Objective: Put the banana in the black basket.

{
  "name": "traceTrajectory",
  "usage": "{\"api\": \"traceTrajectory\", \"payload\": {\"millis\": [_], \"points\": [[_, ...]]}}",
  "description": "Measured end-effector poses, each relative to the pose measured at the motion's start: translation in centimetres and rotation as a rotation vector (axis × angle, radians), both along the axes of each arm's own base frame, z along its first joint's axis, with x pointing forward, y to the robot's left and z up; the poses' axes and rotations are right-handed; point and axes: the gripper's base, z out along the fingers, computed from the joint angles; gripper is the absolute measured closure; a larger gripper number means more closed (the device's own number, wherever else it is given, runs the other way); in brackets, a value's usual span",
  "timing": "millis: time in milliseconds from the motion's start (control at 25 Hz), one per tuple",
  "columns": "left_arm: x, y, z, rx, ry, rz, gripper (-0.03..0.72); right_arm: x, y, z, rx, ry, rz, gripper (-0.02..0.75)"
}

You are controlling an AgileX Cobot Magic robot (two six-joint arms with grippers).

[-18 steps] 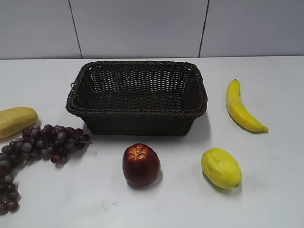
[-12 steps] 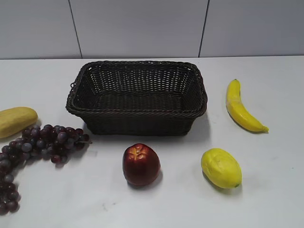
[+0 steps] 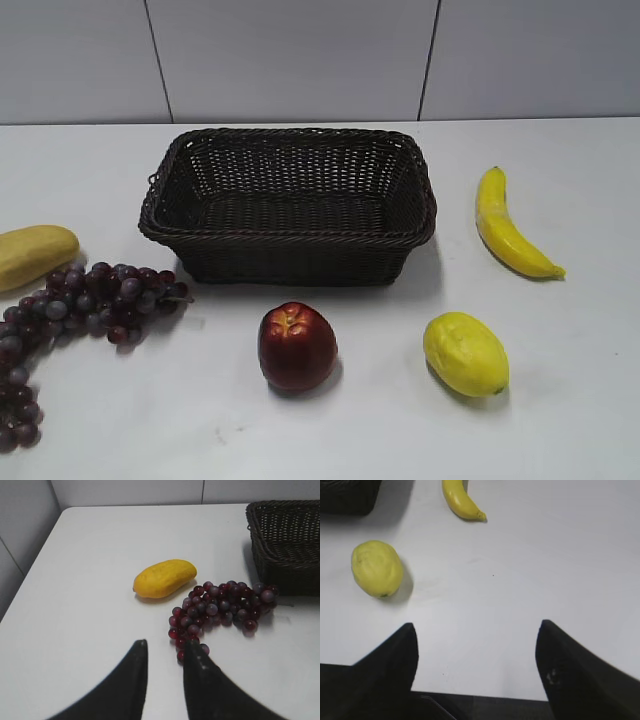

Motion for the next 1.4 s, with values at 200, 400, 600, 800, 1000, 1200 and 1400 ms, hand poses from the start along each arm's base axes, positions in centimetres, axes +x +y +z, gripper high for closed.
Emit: {"api": "traceTrajectory", "payload": {"millis": [200, 400, 600, 800, 1000, 1200, 1400], "points": [[0.0, 0.0, 0.0, 0.0, 0.0, 0.0, 0.449, 6.1, 0.2, -0.8, -0.004, 0.193, -0.007, 0.184], [0.0, 0.0, 0.0, 0.0, 0.0, 0.0, 0.449, 11.8, 0.4, -2.0, -0.018, 0.326, 0.001, 0.184], [0.0, 0.0, 0.0, 0.0, 0.0, 0.0, 0.449, 17.3, 0.6, -2.0, -0.018, 0.349, 0.015, 0.184], [0.0, 0.0, 0.0, 0.0, 0.0, 0.0, 0.449, 22.9, 1.4, -2.1, 0.004, 0.329, 0.077, 0.184], [0.0, 0.0, 0.0, 0.0, 0.0, 0.0, 0.449, 27.8, 4.2, -3.8, -0.012, 0.351, 0.157, 0.184], [0.0, 0.0, 0.0, 0.0, 0.0, 0.0, 0.449, 32.2, 7.3, -7.0, -0.016, 0.388, 0.198, 0.184], [0.0, 0.0, 0.0, 0.0, 0.0, 0.0, 0.449, 34.5, 7.7, -11.7, -0.043, 0.475, 0.138, 0.184]]}}
